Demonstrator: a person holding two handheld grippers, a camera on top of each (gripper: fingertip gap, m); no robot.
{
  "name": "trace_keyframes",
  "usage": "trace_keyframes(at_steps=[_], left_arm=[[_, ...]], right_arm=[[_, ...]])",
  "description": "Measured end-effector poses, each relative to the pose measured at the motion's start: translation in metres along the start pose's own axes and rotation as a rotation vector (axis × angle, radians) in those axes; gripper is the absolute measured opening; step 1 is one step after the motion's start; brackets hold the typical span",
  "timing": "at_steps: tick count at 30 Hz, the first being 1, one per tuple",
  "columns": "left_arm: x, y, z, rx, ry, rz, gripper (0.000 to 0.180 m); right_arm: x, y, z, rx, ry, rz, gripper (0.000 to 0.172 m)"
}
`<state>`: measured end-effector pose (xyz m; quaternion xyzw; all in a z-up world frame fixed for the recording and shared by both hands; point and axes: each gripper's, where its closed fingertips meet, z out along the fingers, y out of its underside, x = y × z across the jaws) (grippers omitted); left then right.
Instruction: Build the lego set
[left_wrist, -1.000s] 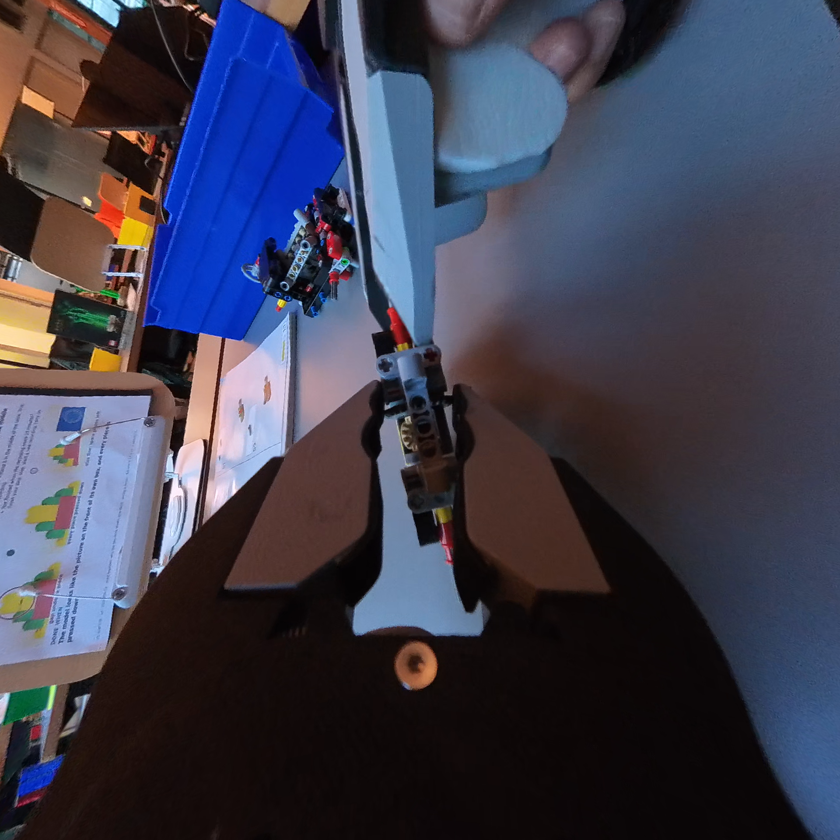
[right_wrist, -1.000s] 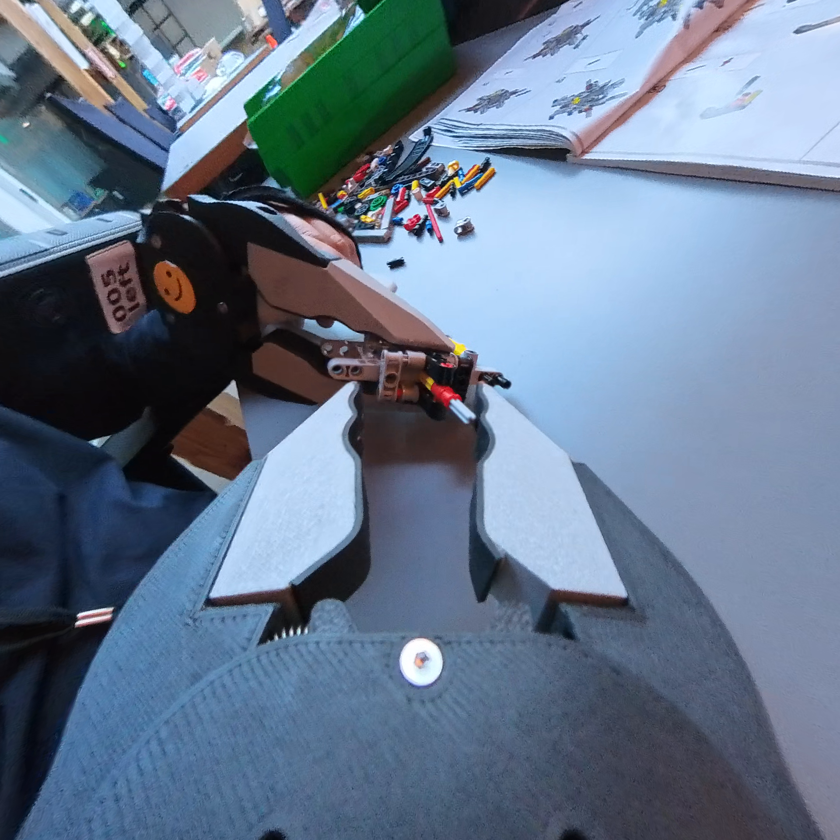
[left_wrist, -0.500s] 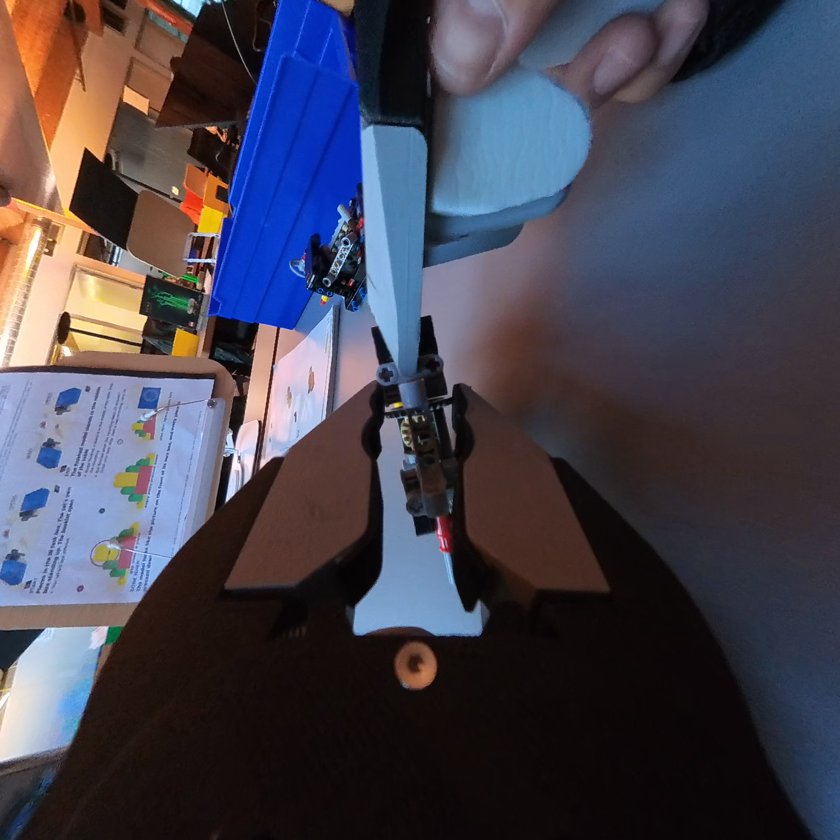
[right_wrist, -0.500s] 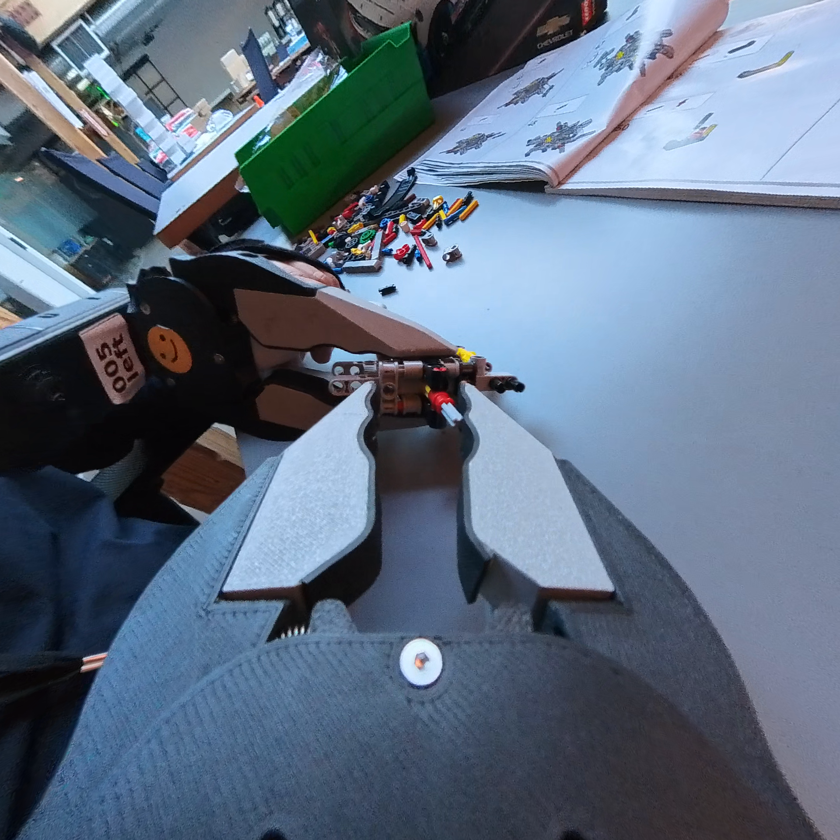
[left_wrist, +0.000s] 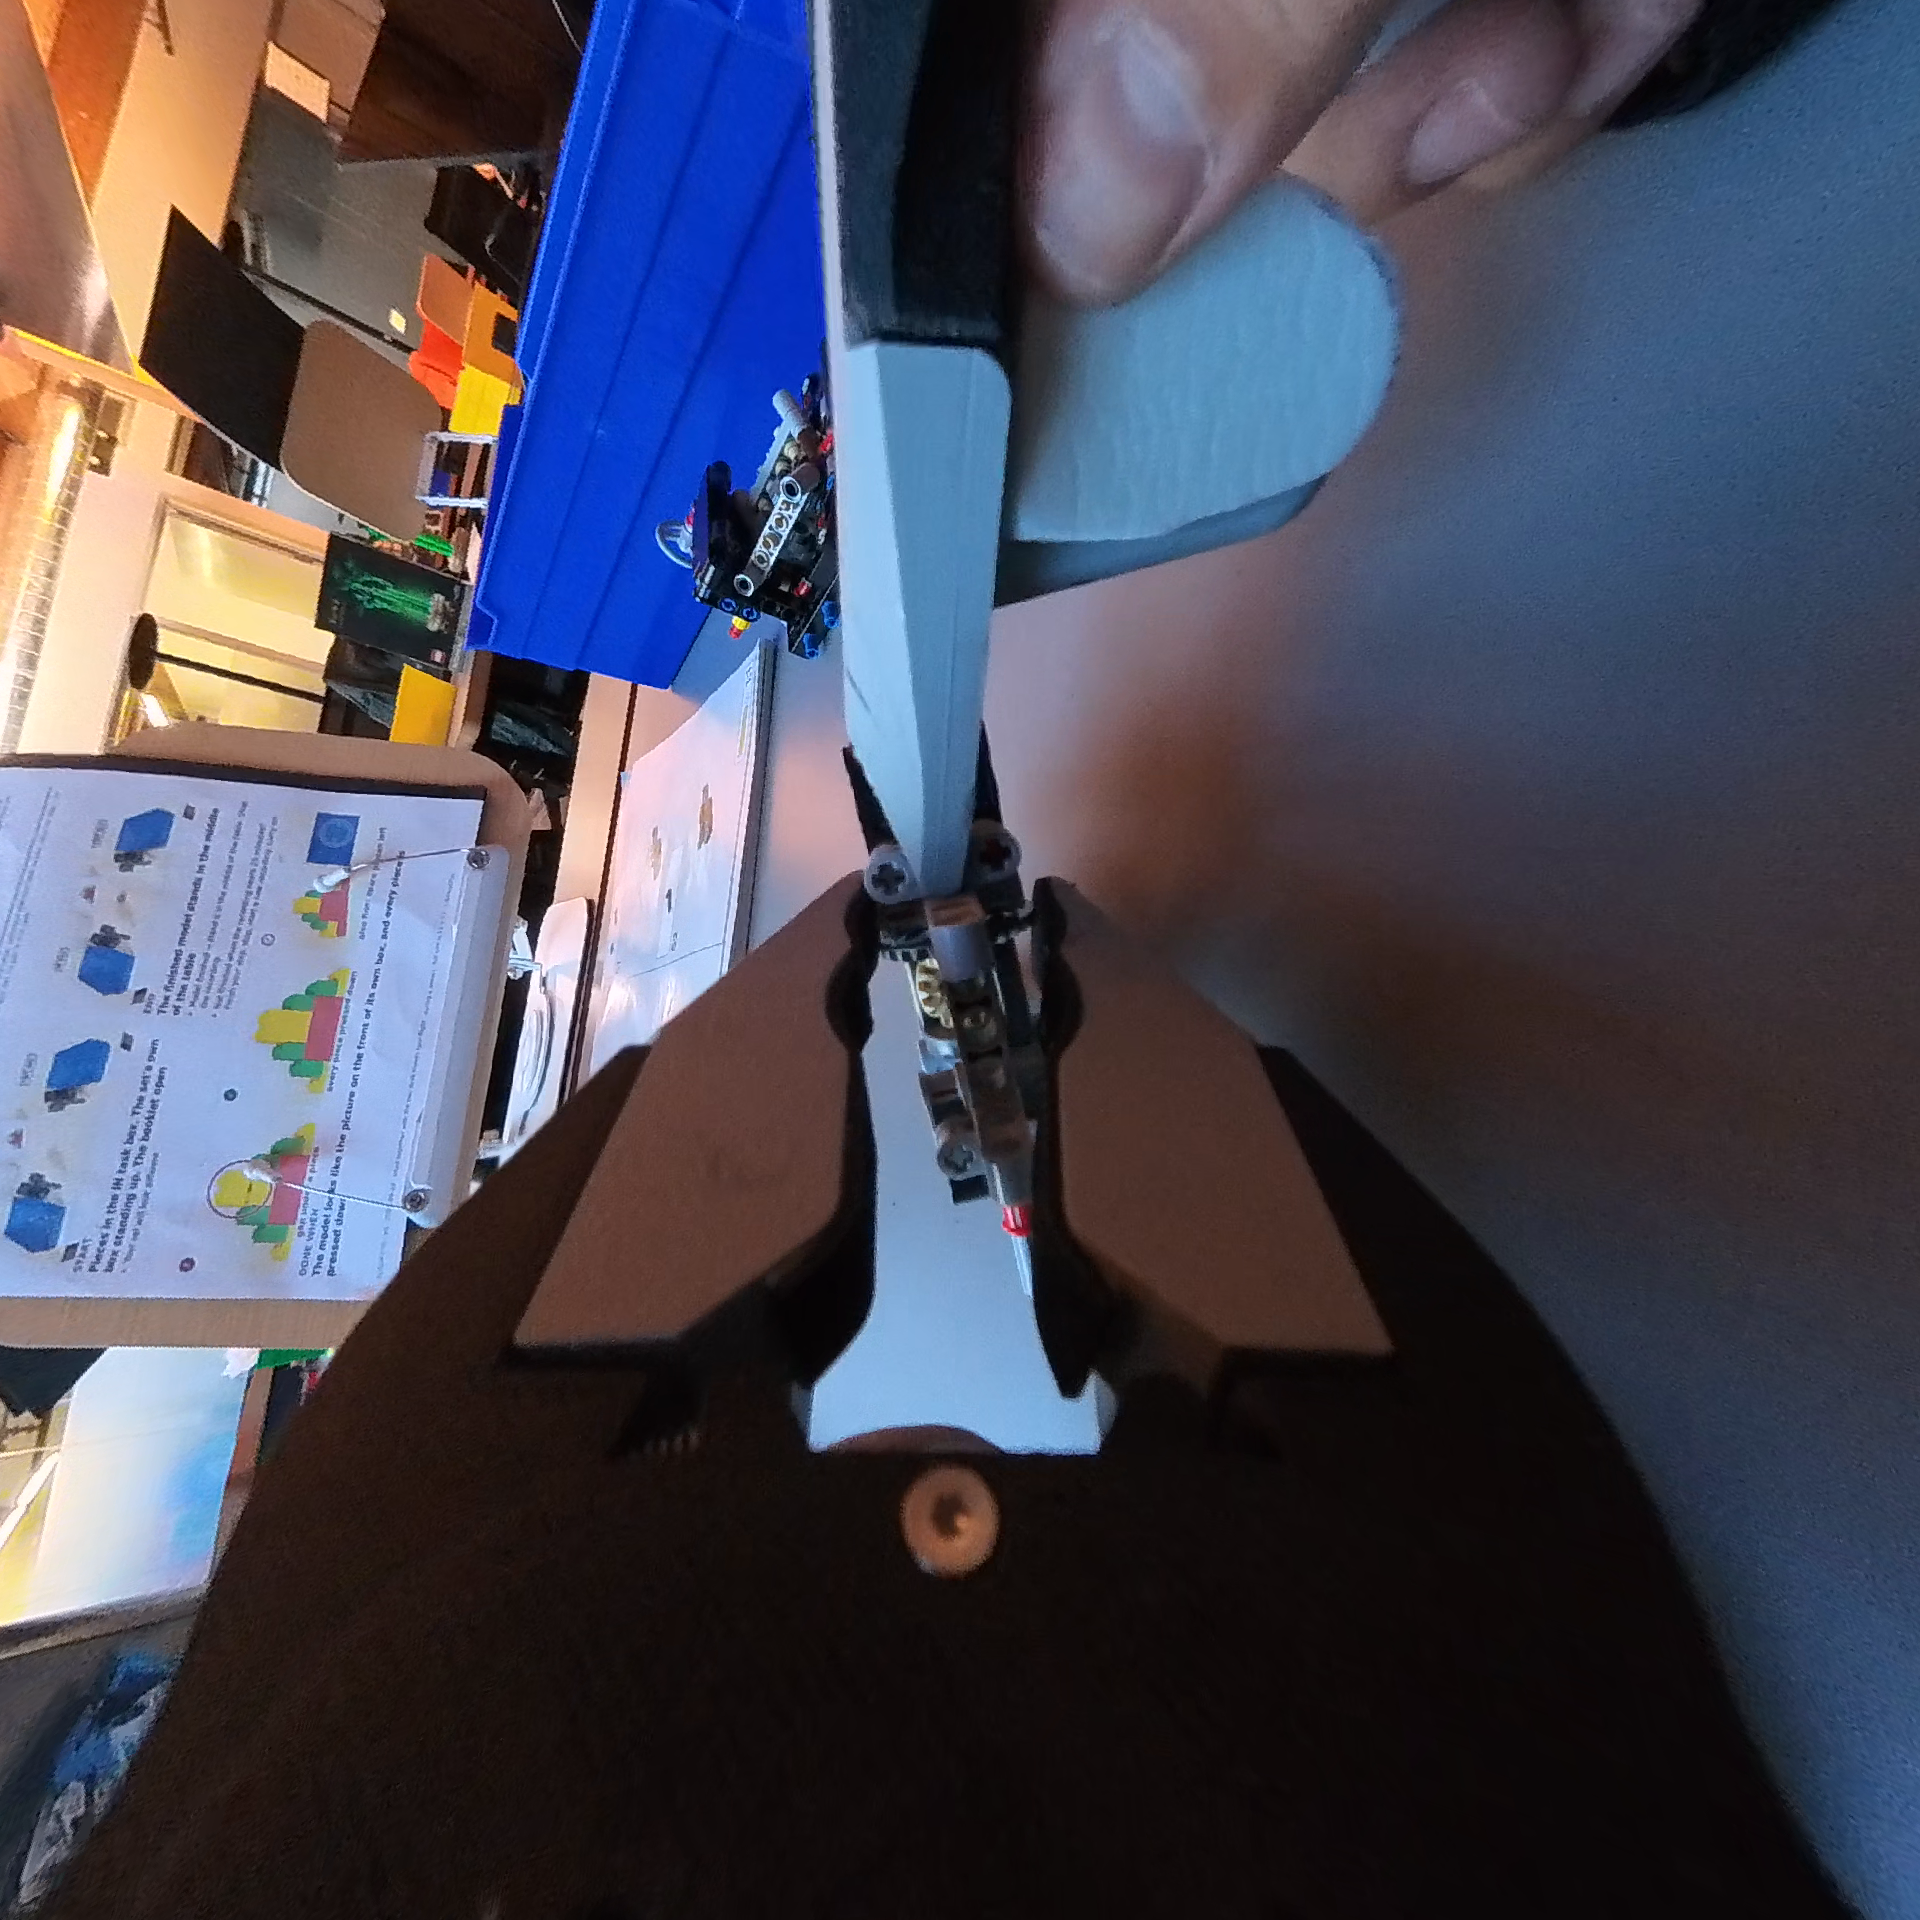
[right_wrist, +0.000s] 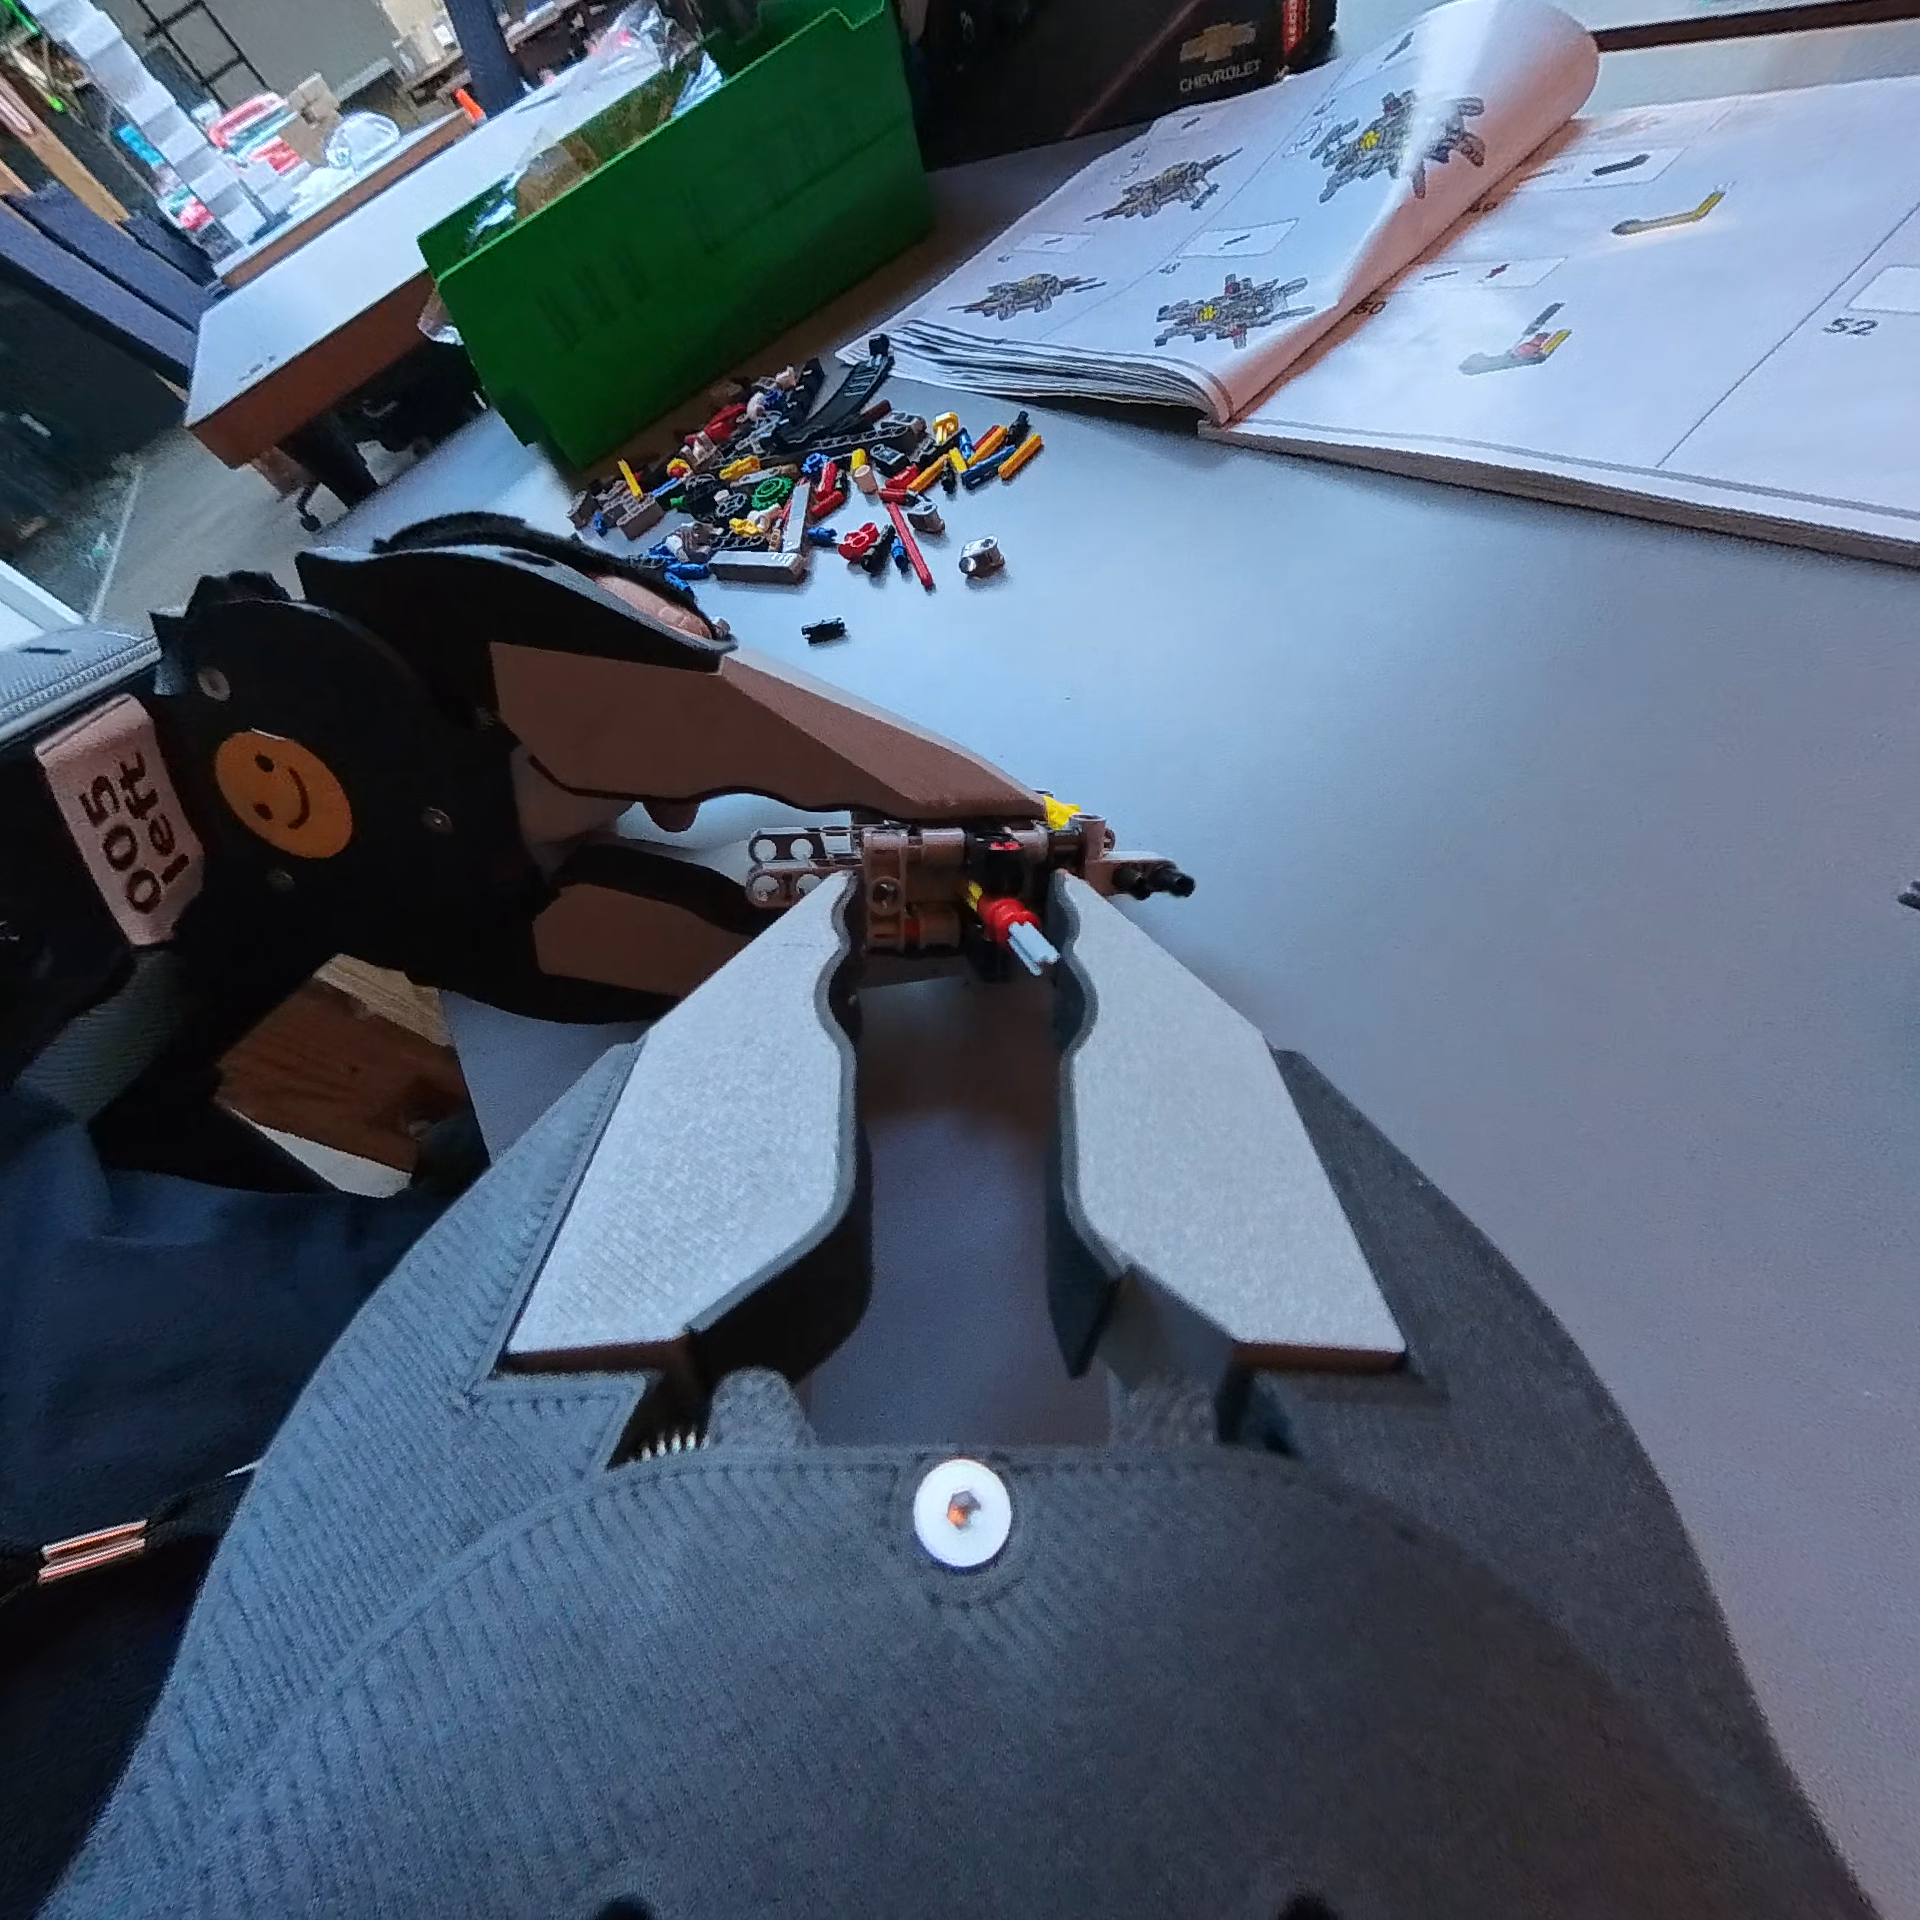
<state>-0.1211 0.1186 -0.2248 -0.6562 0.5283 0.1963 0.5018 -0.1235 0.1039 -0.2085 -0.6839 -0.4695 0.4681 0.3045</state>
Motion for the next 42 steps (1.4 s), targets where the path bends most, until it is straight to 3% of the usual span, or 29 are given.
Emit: trace_keyframes(at_steps=[17,25,29,35,37,42], left_arm=[[-0.002,0.001,0.004,-0.021,-0.024,-0.040,0.026],[-0.004,-0.006,0.001,0.032,-0.050,-0.013,0.027],[-0.004,-0.009,-0.007,0.069,-0.040,-0.075,0.026],[-0.006,-0.011,-0.023,0.051,-0.129,-0.019,0.018],[-0.003,-0.015,-0.027,0.064,-0.123,-0.016,0.008],[0.002,-0.011,-0.025,0.036,-0.116,-0.012,0.008]], right_arm=[[0.002,0.000,0.000,-0.018,-0.063,0.063,0.026],[-0.001,-0.001,-0.005,-0.016,0.047,-0.111,0.026],[0.001,-0.002,-0.007,-0.014,0.126,-0.196,0.025],[-0.007,-0.006,-0.008,0.010,0.140,-0.258,0.024],[-0.005,-0.007,-0.010,0.024,0.159,-0.273,0.024],[-0.001,-0.001,-0.008,0.008,0.138,-0.230,0.023]])
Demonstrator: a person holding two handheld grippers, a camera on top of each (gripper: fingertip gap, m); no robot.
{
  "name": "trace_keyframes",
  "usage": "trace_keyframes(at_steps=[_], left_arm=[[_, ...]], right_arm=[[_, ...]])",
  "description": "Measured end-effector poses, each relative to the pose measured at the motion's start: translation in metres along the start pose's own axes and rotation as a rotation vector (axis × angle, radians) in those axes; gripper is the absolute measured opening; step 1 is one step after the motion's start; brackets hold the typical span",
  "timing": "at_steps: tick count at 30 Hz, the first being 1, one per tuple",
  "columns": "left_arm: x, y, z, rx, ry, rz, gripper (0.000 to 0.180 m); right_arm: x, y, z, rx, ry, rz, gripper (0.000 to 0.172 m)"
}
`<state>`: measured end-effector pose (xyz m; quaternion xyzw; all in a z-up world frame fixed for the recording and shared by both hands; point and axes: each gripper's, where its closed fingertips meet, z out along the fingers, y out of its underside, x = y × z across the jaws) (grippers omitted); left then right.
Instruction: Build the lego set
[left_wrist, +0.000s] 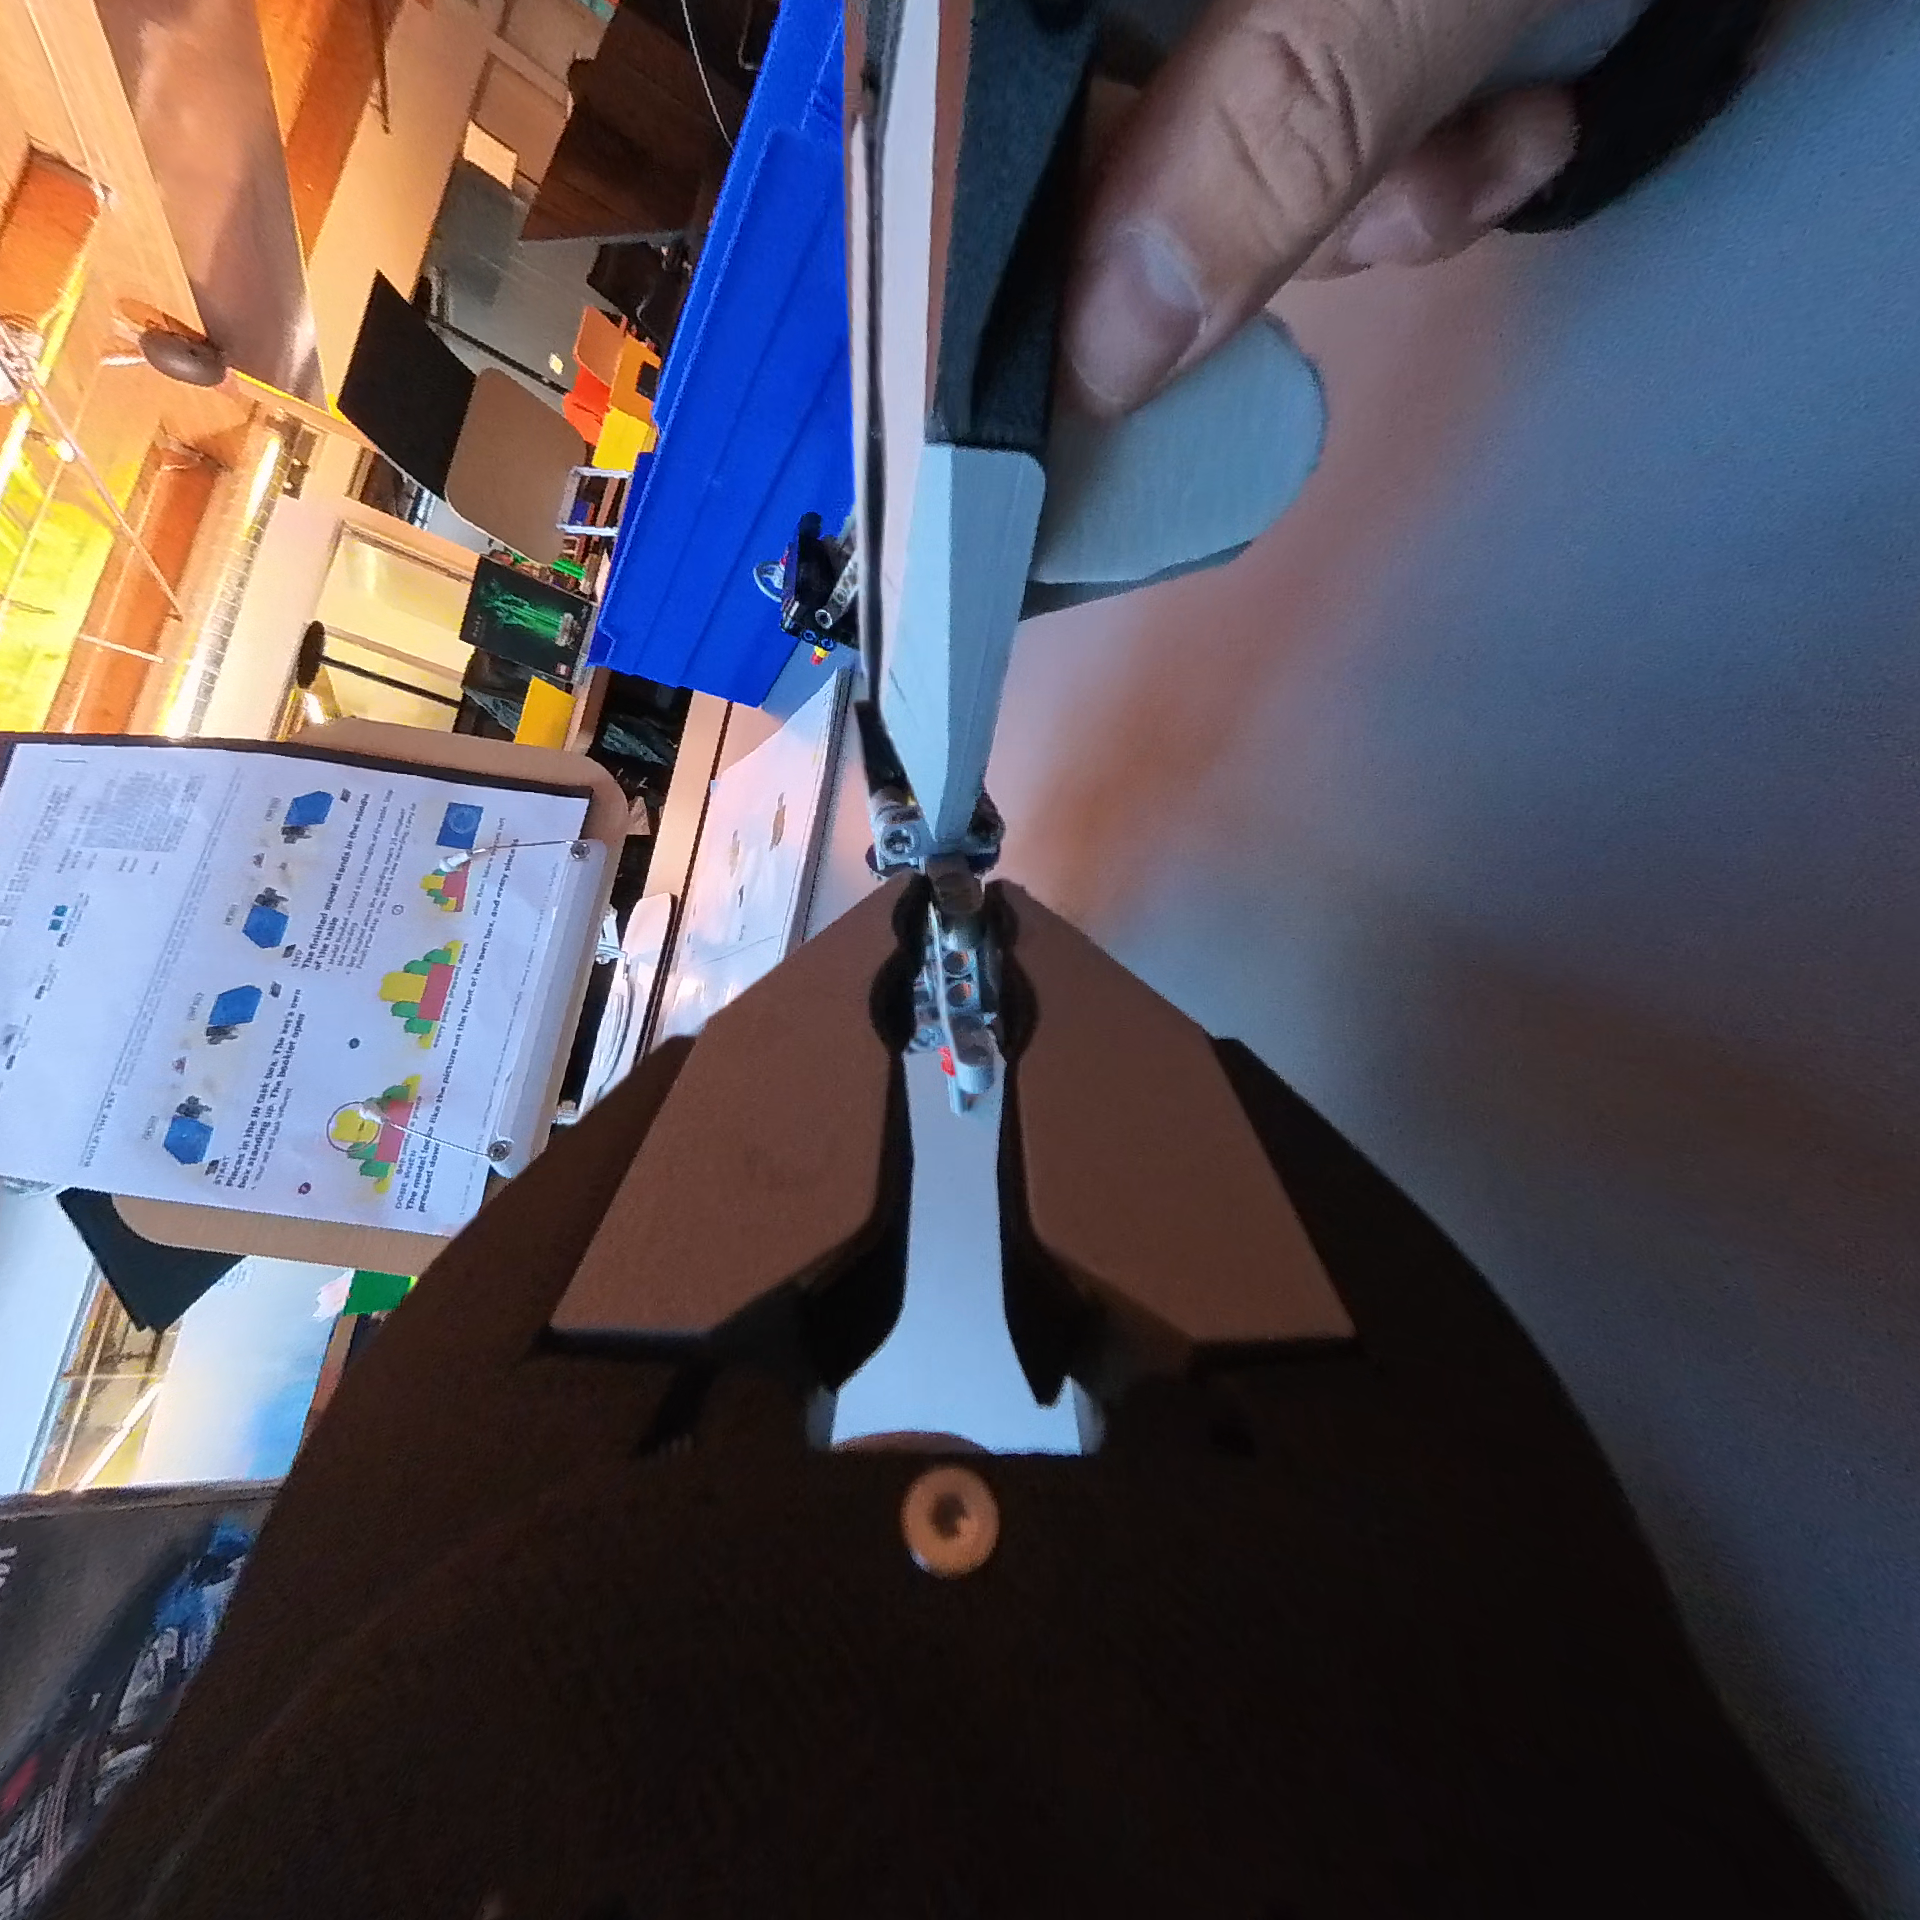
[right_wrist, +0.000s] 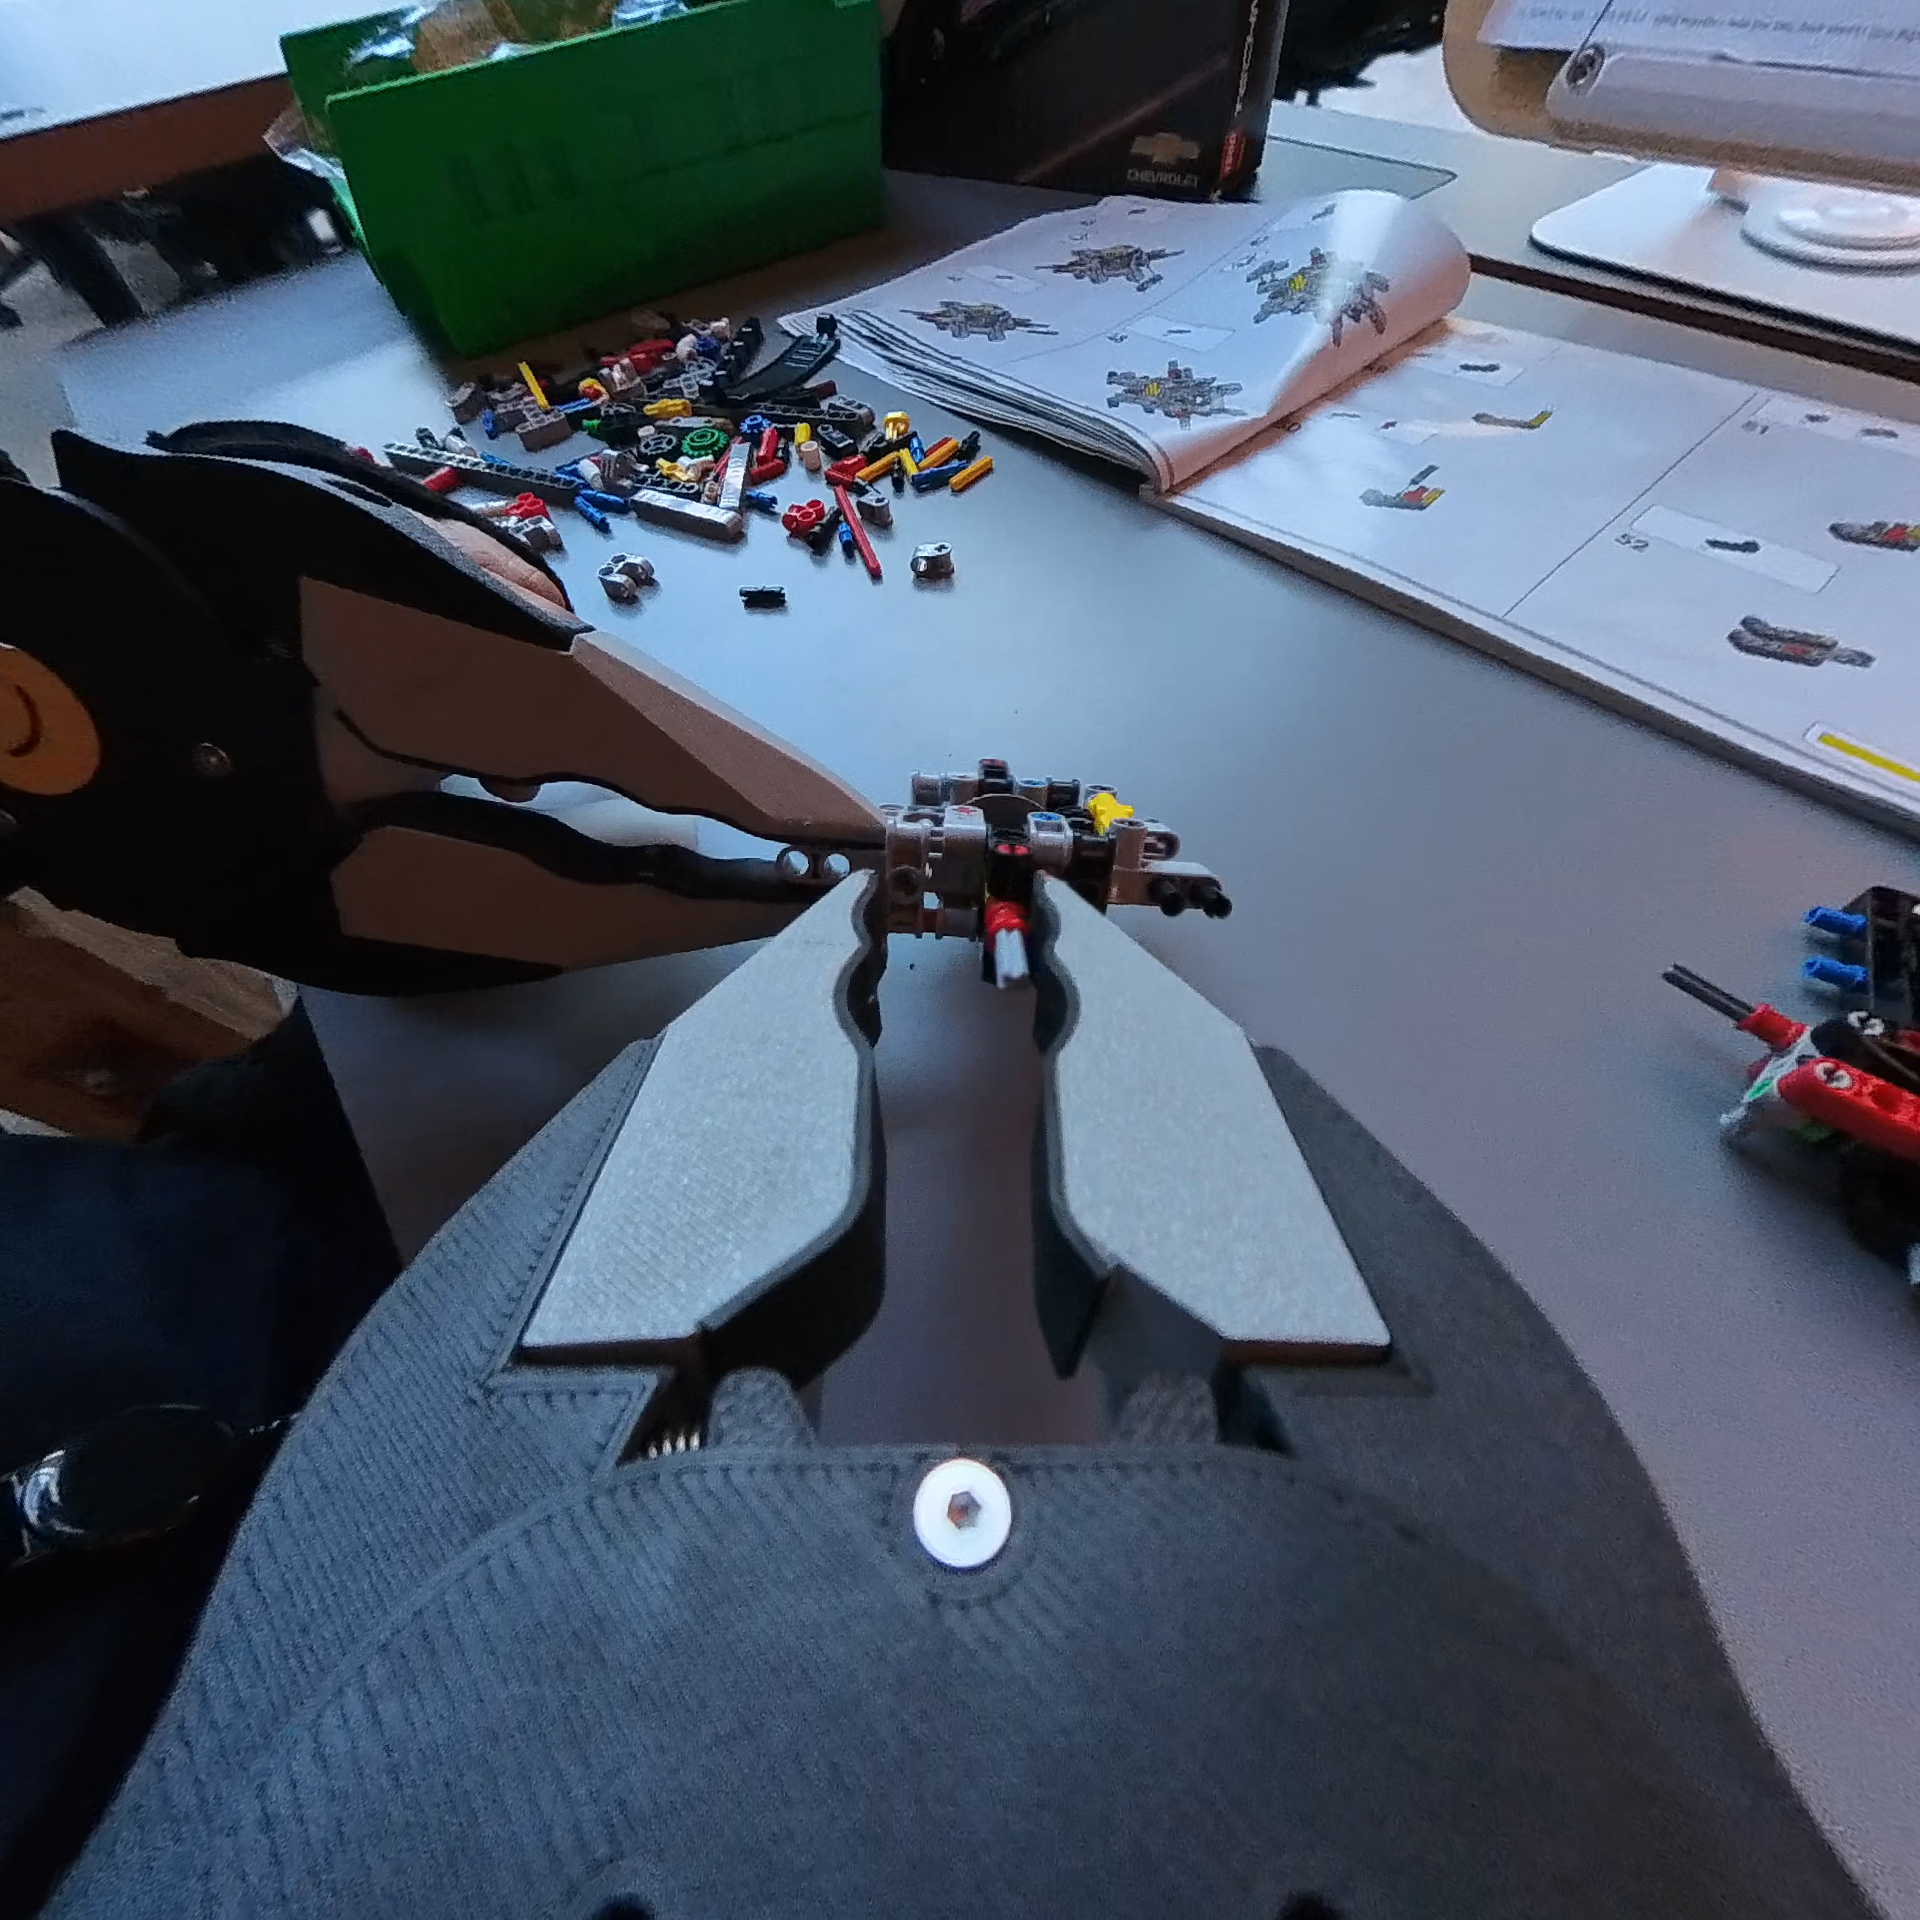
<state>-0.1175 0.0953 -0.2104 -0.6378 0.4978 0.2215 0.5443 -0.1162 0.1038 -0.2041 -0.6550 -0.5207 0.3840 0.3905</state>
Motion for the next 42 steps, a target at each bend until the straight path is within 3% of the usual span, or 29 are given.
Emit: trace_keyframes(at_steps=[13,21,28,33,42], left_arm=[[0.000,0.002,0.001,-0.019,0.008,0.002,0.005],[-0.013,-0.003,0.008,-0.009,0.069,-0.088,0.005],[-0.022,-0.014,0.008,0.057,0.072,-0.251,0.005],[-0.036,-0.019,0.002,0.109,0.042,-0.416,0.005],[-0.036,-0.021,0.000,0.144,0.049,-0.557,0.005]], right_arm=[[0.002,0.004,0.004,-0.024,-0.056,0.088,0.025],[0.007,-0.007,-0.007,0.036,-0.277,0.302,0.029],[0.019,-0.012,-0.016,0.077,-0.061,0.159,0.038],[0.019,-0.026,-0.025,0.189,0.102,0.072,0.042],[0.011,-0.027,-0.017,0.224,0.098,0.138,0.039]])
